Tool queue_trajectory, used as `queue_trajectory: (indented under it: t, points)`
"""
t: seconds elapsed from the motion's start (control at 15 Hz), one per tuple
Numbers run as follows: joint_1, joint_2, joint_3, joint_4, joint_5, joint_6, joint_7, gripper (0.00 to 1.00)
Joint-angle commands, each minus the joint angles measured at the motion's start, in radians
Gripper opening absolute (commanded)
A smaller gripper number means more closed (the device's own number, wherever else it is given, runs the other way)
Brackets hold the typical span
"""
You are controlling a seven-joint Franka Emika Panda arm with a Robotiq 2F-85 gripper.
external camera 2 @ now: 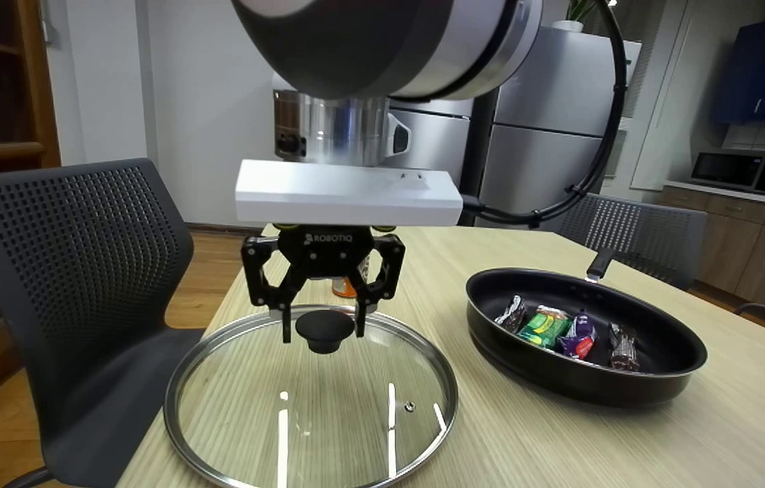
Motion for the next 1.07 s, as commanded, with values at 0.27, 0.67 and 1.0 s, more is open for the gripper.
queue_trajectory:
  t: [0.27,0.67,1.0]
  points:
    - [-0.026,-0.025,0.024,0.004,-0.018,-0.017,-0.005,0.39]
    - [-0.007,-0.07,0.003,-0.019,-0.043,-0.003,0.009,0.39]
    - [0.003,-0.129,-0.014,-0.042,-0.087,0.016,0.027,0.39]
